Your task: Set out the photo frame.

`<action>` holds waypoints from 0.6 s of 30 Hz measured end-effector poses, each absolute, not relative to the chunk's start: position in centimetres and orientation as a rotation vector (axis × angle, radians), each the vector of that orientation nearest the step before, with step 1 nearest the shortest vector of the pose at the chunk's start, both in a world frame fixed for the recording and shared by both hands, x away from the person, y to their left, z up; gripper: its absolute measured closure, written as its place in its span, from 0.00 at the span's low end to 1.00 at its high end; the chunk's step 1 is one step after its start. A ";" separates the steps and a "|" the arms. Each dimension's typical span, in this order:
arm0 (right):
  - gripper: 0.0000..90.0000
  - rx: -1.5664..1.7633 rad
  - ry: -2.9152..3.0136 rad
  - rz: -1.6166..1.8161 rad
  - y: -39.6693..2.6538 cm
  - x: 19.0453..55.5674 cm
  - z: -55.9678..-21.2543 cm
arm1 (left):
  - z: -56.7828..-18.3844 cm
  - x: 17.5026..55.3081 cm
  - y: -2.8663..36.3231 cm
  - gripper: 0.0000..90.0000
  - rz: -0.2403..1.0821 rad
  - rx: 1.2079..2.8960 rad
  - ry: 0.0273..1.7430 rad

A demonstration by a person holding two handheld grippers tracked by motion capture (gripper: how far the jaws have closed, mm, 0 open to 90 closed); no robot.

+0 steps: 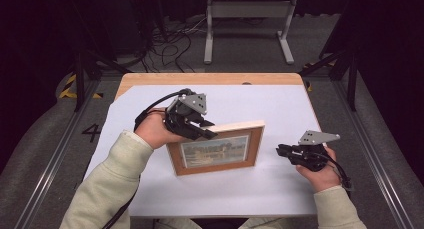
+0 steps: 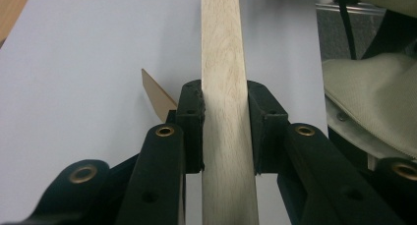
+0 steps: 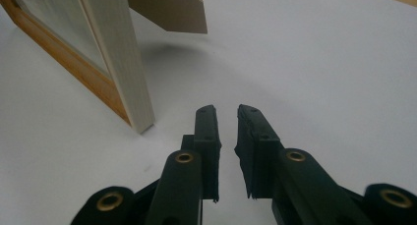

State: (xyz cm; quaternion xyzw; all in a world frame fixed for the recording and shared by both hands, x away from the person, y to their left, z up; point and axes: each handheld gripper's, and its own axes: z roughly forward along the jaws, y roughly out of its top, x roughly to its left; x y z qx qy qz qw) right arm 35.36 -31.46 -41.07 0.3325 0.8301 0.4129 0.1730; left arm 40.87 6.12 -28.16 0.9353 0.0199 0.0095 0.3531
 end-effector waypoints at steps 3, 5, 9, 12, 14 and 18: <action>0.88 0.946 2.353 1.170 -31.6 35.3 -41.1 | -28.1 41.0 5.6 0.79 0.014 2.417 0.025; 0.88 0.946 2.352 1.173 -31.6 35.3 -41.1 | -28.1 41.0 5.3 0.79 0.002 2.420 0.004; 0.87 0.946 2.354 1.170 -31.6 35.3 -41.2 | -28.1 41.0 4.9 0.79 0.018 2.427 -0.030; 0.87 0.946 2.356 1.169 -31.6 35.3 -41.2 | -28.2 40.9 4.8 0.79 0.026 2.424 -0.045; 0.87 0.946 2.356 1.171 -31.6 35.3 -41.2 | -28.2 40.9 4.8 0.79 0.041 2.424 -0.057; 0.87 0.944 2.360 1.170 -31.5 35.4 -41.2 | -28.1 41.3 5.1 0.73 0.045 2.404 -0.006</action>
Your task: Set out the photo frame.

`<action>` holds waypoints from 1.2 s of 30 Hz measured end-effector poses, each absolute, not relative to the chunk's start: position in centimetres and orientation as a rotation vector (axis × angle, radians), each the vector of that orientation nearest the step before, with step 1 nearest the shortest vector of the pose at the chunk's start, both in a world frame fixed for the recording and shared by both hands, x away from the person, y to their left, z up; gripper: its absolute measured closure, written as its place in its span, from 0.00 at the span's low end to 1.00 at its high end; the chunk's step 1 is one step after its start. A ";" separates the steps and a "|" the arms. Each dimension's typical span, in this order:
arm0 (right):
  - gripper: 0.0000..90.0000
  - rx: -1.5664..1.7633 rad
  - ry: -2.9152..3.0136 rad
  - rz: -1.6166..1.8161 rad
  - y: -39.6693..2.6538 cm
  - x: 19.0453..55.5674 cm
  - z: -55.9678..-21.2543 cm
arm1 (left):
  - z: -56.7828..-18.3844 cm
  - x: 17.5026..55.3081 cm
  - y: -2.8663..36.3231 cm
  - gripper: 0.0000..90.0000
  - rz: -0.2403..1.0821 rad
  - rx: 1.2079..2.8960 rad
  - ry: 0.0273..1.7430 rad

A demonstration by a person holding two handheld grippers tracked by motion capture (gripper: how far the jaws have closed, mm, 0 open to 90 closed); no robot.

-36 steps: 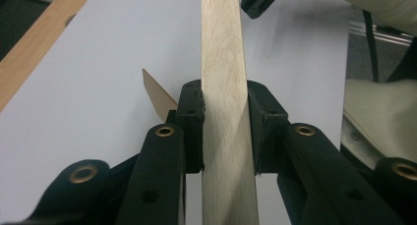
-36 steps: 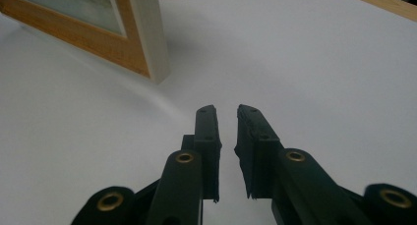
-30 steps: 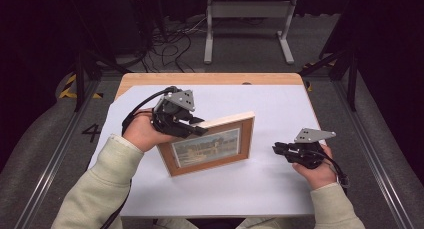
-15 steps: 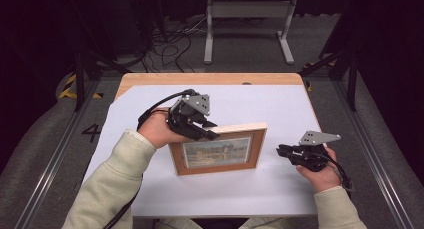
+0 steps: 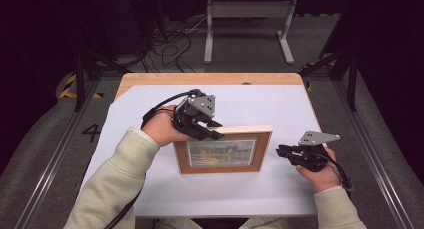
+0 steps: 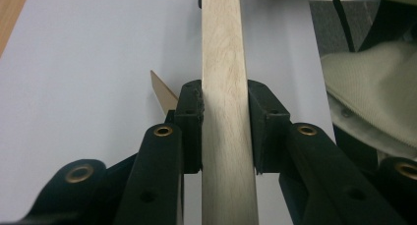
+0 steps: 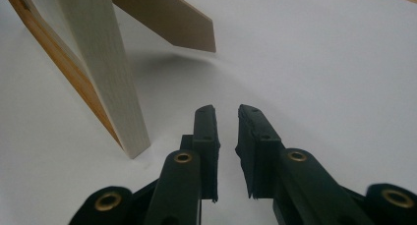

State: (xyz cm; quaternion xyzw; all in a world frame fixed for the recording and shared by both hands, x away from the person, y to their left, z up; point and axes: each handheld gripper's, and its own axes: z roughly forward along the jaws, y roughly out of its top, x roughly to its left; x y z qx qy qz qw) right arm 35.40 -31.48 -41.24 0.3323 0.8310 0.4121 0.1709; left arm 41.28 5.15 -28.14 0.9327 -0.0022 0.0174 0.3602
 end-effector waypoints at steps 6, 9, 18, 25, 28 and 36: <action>0.86 0.934 2.365 1.170 -31.2 35.7 -41.2 | -27.8 41.6 6.6 0.57 0.040 2.343 0.166; 0.86 0.927 2.370 1.169 -31.0 35.9 -41.2 | -27.4 41.4 7.8 0.53 0.082 2.303 0.208; 0.84 0.908 2.382 1.169 -30.8 36.8 -41.1 | -27.1 40.2 11.6 0.46 0.214 2.204 0.347; 0.84 0.904 2.387 1.170 -31.0 37.3 -41.0 | -27.5 38.8 13.9 0.45 0.255 2.156 0.426; 0.83 0.903 2.385 1.173 -31.0 37.3 -41.0 | -27.7 38.5 14.7 0.45 0.263 2.134 0.454; 0.83 0.907 2.386 1.167 -31.0 37.2 -41.0 | -29.2 37.6 17.0 0.44 0.282 2.079 0.535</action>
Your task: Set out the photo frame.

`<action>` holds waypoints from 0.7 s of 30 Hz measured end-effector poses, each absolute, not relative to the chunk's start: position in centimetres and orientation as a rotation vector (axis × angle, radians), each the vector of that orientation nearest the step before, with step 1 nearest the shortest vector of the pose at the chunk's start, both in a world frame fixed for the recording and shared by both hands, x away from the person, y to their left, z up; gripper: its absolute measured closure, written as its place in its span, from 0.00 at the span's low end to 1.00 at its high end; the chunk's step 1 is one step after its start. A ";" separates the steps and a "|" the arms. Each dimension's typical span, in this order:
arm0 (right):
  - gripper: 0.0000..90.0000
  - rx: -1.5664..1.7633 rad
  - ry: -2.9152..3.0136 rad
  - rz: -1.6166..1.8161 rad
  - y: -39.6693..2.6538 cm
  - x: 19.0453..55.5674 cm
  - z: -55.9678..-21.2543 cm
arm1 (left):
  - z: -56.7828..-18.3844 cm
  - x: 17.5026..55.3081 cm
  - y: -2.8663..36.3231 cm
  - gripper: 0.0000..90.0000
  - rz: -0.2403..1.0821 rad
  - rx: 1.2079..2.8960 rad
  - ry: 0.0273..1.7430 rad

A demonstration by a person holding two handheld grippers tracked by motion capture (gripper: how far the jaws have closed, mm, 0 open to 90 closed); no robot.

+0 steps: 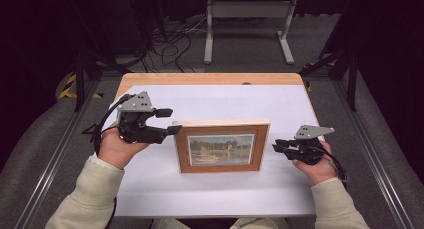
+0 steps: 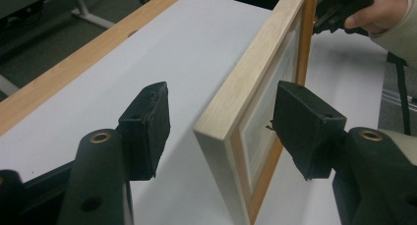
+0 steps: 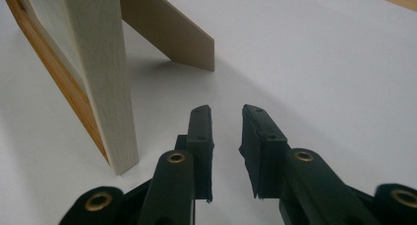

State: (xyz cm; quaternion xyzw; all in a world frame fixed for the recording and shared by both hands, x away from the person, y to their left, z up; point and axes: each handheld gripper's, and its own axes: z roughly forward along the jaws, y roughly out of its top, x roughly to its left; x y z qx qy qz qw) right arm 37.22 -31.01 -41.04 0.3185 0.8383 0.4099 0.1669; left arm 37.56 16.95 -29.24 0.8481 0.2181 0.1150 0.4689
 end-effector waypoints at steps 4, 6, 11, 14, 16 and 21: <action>0.83 0.915 2.386 1.161 -31.2 37.1 -41.2 | -30.4 37.0 17.7 0.43 0.280 2.077 0.585; 0.83 0.916 2.387 1.159 -31.2 37.1 -41.2 | -31.0 36.7 18.1 0.43 0.285 2.073 0.590; 0.83 0.921 2.389 1.156 -31.3 37.1 -41.4 | -32.4 36.1 19.0 0.41 0.306 2.057 0.631; 0.82 0.916 2.396 1.150 -31.2 37.1 -41.5 | -33.6 35.7 19.6 0.40 0.304 2.049 0.655; 0.82 0.916 2.399 1.146 -31.2 37.0 -41.6 | -33.9 35.6 19.7 0.40 0.300 2.044 0.661; 0.82 0.924 2.399 1.145 -31.7 36.8 -41.8 | -36.2 35.1 20.8 0.40 0.286 2.001 0.699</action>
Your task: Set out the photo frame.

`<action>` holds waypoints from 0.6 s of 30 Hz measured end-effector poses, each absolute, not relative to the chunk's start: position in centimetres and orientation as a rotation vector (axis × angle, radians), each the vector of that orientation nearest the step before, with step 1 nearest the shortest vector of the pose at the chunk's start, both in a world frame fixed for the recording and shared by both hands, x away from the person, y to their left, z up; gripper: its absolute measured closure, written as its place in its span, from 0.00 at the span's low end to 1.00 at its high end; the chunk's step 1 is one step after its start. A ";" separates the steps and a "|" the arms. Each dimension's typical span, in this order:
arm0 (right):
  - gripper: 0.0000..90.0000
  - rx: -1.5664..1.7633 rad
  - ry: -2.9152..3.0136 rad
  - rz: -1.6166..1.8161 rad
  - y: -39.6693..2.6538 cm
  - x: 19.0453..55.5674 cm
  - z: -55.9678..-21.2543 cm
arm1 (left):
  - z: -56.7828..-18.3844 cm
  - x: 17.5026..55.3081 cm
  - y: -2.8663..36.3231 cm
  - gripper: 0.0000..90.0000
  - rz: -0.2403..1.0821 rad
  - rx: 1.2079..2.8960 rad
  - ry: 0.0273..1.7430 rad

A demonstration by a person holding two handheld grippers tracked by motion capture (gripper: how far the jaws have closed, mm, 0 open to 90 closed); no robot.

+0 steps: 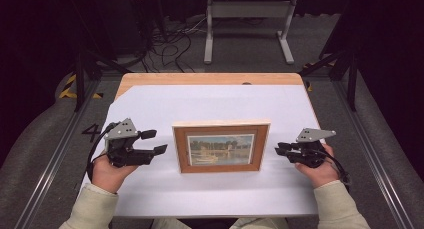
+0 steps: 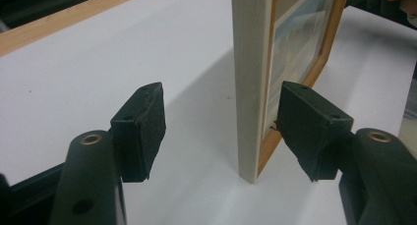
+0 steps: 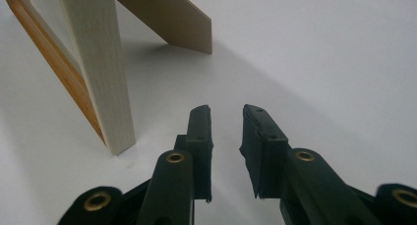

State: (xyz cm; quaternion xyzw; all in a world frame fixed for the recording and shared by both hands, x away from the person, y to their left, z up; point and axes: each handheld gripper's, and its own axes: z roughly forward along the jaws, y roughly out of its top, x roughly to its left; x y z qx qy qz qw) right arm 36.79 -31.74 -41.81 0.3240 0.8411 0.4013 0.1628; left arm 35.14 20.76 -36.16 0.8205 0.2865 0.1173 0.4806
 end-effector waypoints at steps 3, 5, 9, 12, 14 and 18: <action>0.81 0.927 2.397 1.145 -31.7 36.8 -41.8 | -36.8 35.0 21.1 0.40 0.287 1.978 0.713; 0.81 0.923 2.398 1.145 -31.7 36.7 -41.9 | -37.4 34.9 21.4 0.40 0.294 1.966 0.714; 0.80 0.922 2.398 1.147 -31.6 36.7 -42.0 | -38.7 34.9 21.9 0.40 0.310 1.960 0.736; 0.79 0.922 2.396 1.151 -31.5 36.6 -42.1 | -39.7 34.7 22.3 0.40 0.365 1.943 0.749; 0.79 0.922 2.397 1.154 -31.5 36.6 -42.2 | -40.7 34.6 22.5 0.39 0.388 1.930 0.763; 0.78 0.922 2.401 1.152 -31.5 36.7 -42.6 | -42.7 34.8 22.6 0.39 0.352 1.941 0.766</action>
